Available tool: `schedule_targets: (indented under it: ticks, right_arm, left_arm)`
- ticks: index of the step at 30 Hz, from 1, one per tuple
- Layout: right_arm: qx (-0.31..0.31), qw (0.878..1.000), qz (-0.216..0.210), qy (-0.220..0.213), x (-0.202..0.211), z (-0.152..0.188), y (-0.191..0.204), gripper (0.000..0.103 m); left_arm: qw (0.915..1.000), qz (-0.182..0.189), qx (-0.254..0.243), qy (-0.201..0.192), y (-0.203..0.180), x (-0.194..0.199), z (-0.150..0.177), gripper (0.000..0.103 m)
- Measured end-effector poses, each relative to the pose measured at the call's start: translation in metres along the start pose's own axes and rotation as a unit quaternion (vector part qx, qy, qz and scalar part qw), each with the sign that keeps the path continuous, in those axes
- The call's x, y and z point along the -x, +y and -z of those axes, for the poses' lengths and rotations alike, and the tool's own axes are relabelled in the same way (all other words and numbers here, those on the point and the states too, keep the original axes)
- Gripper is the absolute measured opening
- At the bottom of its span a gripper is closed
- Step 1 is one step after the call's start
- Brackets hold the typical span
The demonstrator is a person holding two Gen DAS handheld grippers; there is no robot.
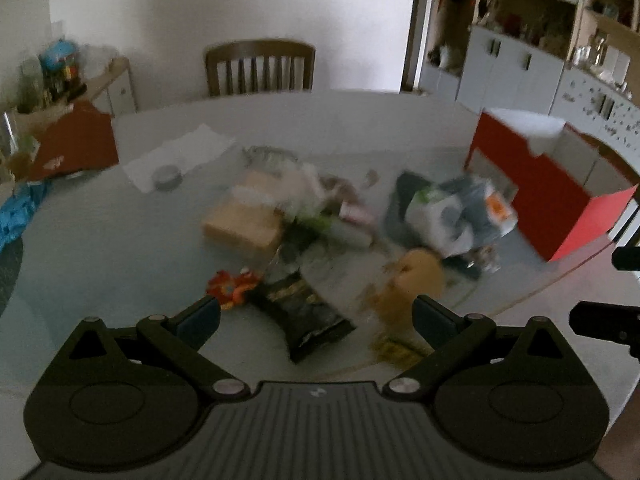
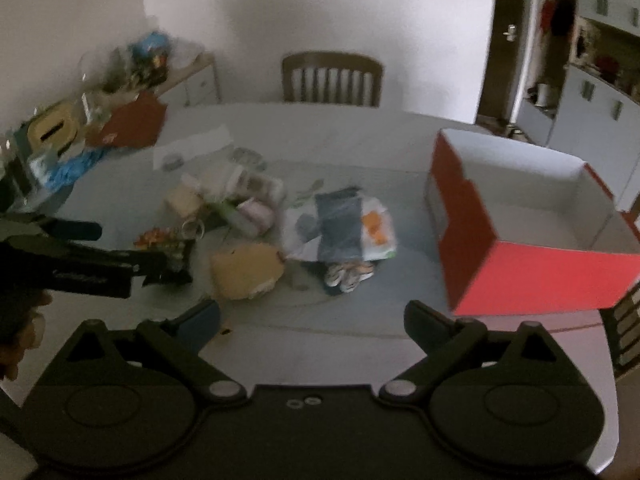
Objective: Organize objects
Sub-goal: 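Grasp the black snack bag with the left tool while the right tool grasps the small battery pack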
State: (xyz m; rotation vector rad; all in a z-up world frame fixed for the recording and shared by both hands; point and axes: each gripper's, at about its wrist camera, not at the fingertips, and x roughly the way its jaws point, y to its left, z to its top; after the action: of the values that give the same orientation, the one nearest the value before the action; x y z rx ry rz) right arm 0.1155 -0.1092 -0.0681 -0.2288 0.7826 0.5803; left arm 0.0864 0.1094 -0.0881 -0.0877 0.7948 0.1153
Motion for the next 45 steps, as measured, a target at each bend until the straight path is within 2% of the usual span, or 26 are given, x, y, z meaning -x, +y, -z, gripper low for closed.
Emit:
schedule_targets:
  ticks: [8, 13, 18, 22, 25, 27, 31, 35, 38, 39, 40, 45]
  right_arm:
    - [0.000, 1.000, -0.010, 0.018, -0.025, -0.011, 0.004, 0.095]
    - [0.037, 0.997, -0.042, 0.048, -0.048, -0.010, 0.023, 0.093]
    - [0.062, 0.993, -0.059, 0.078, -0.068, -0.007, 0.040, 0.085]
    - [0.076, 0.990, -0.069, 0.094, -0.082, -0.005, 0.052, 0.081]
    - [0.087, 0.988, -0.076, 0.102, -0.090, -0.003, 0.060, 0.076]
    - [0.096, 0.987, -0.079, 0.105, -0.094, -0.004, 0.065, 0.069]
    - [0.105, 0.984, -0.087, 0.112, -0.101, -0.005, 0.073, 0.059]
    - [0.101, 0.983, -0.089, 0.126, -0.109, -0.006, 0.076, 0.039]
    - [0.103, 0.983, -0.086, 0.127, -0.110, -0.007, 0.078, 0.033]
    - [0.104, 0.983, -0.085, 0.127, -0.110, -0.008, 0.078, 0.027]
    - [0.105, 0.983, -0.084, 0.127, -0.111, -0.008, 0.079, 0.024]
    - [0.098, 0.982, -0.090, 0.135, -0.108, -0.008, 0.076, 0.020]
  left_arm:
    - [0.9994, -0.001, -0.005, 0.034, 0.012, -0.033, 0.002, 0.101]
    - [0.9990, 0.008, -0.007, 0.044, 0.016, -0.045, -0.001, 0.099]
    - [0.9979, 0.015, -0.013, 0.061, 0.013, -0.057, 0.000, 0.099]
    - [0.9969, 0.022, -0.007, 0.076, 0.016, -0.065, 0.000, 0.091]
    - [0.9957, 0.030, 0.015, 0.087, 0.024, -0.071, -0.001, 0.088]
    - [0.9947, 0.037, 0.027, 0.092, 0.028, -0.073, -0.001, 0.081]
    - [0.9940, 0.047, 0.027, 0.095, 0.031, -0.075, -0.003, 0.074]
    - [0.9928, 0.059, 0.022, 0.101, 0.031, -0.076, -0.005, 0.067]
    - [0.9922, 0.065, 0.018, 0.105, 0.032, -0.075, -0.006, 0.063]
    - [0.9920, 0.067, 0.017, 0.106, 0.032, -0.075, -0.007, 0.060]
    - [0.9920, 0.067, 0.015, 0.106, 0.032, -0.075, -0.007, 0.053]
    - [0.9912, 0.072, 0.003, 0.111, 0.034, -0.071, -0.006, 0.046]
